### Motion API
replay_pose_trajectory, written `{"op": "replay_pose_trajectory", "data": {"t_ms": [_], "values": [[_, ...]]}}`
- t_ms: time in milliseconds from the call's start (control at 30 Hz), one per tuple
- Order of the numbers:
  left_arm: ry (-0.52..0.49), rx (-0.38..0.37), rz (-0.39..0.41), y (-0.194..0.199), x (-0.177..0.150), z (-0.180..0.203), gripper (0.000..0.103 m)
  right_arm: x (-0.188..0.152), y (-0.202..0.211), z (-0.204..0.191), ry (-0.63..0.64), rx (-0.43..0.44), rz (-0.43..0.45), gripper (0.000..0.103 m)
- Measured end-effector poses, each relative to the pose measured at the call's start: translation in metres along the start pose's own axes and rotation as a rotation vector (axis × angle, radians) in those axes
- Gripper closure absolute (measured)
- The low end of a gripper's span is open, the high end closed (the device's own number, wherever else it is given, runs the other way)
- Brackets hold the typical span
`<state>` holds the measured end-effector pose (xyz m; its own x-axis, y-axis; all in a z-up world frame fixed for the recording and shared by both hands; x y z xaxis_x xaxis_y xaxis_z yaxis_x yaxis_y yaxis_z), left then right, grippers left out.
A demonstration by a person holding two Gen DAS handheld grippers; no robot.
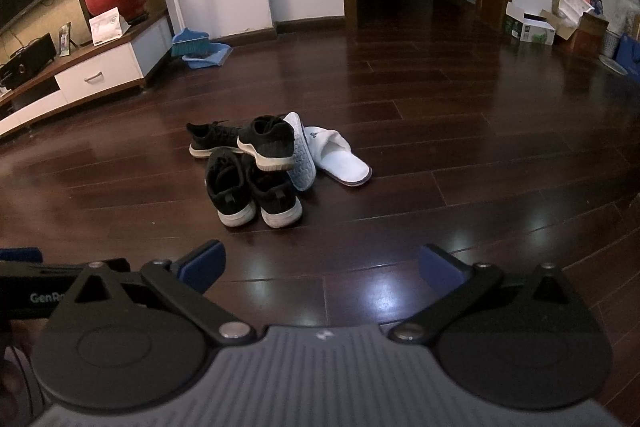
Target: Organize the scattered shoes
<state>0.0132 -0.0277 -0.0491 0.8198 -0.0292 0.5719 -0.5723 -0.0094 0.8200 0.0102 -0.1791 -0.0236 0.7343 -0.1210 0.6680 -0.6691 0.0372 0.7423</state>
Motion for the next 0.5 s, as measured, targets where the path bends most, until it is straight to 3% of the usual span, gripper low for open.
{"op": "replay_pose_trajectory", "data": {"t_ms": [500], "values": [[0.002,-0.009,0.001,0.004,-0.002,-0.006,0.0,-0.011,0.002,-0.005,-0.001,-0.005,0.003,0.0]]}}
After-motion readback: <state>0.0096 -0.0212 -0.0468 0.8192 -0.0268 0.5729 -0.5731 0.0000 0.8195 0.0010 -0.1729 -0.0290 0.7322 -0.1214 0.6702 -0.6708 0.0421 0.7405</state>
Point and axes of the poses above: each gripper's, at about its wrist camera, not at the fingertips, and y roughly against the way its jaws point, z to its right, x to its top, the point moved 3 cm from there along -y, roughly the way its jaws point, and after that the axes turned 5 degrees about -x, right-handed, at the moved point
